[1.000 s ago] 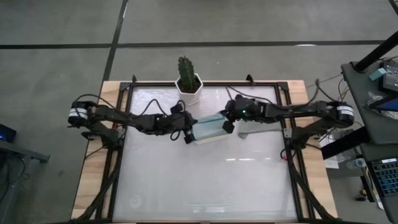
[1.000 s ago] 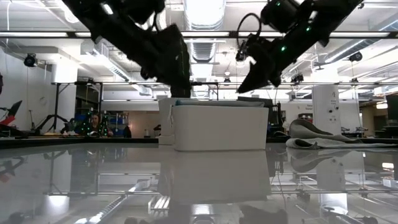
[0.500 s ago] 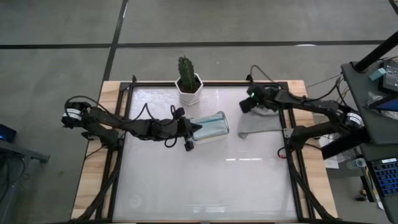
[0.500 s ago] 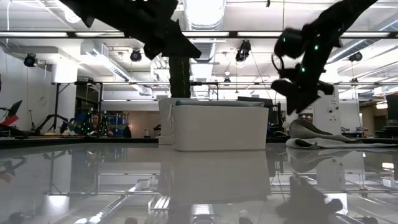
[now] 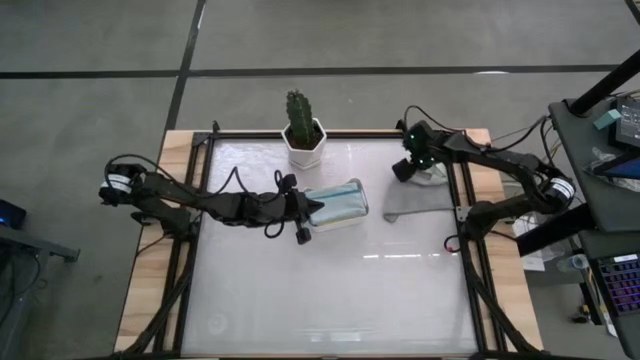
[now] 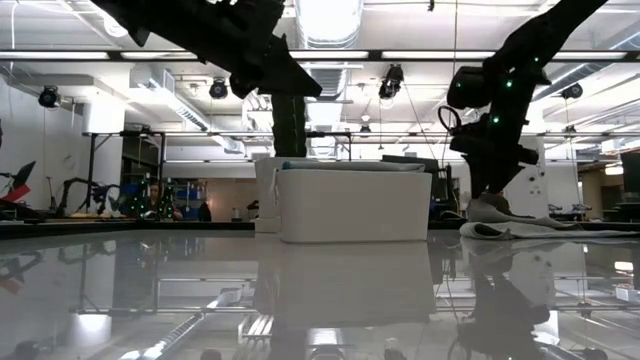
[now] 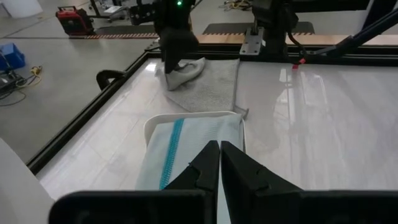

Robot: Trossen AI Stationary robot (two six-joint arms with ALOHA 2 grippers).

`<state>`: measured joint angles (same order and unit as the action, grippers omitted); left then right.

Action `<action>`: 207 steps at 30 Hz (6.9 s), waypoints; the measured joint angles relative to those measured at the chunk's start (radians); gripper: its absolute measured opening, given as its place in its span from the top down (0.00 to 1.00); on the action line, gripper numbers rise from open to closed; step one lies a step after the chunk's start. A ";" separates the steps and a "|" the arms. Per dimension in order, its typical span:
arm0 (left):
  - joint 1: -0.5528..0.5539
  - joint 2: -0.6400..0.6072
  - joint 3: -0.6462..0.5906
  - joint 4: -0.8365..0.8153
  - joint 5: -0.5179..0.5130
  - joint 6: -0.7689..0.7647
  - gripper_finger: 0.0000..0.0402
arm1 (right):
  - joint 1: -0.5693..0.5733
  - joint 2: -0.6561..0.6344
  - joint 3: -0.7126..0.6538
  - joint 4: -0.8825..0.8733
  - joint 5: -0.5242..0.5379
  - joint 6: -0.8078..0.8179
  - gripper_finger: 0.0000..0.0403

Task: Fold microfiber towels
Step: Fold the gray towel

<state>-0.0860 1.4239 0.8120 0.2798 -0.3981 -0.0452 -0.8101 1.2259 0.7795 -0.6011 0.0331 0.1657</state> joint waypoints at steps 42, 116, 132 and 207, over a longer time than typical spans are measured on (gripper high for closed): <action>-0.064 0.001 -0.004 0.210 -0.003 0.003 1.00 | 0.467 -0.379 0.197 -0.059 0.098 0.058 0.98; -0.455 -0.207 0.010 0.092 -0.082 -0.349 1.00 | 1.245 0.423 0.711 -0.050 0.491 0.230 0.59; -0.445 -0.195 0.010 0.171 -0.298 -0.277 1.00 | 1.352 0.530 0.313 0.785 0.494 0.227 0.55; -0.353 -0.417 -0.023 -0.319 0.324 0.092 1.00 | 1.510 0.345 0.971 -0.866 0.649 0.422 0.98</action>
<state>-0.4390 1.0072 0.7893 -0.0396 -0.0736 0.0467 0.6998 1.5705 1.7505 -1.4672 0.6825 0.5876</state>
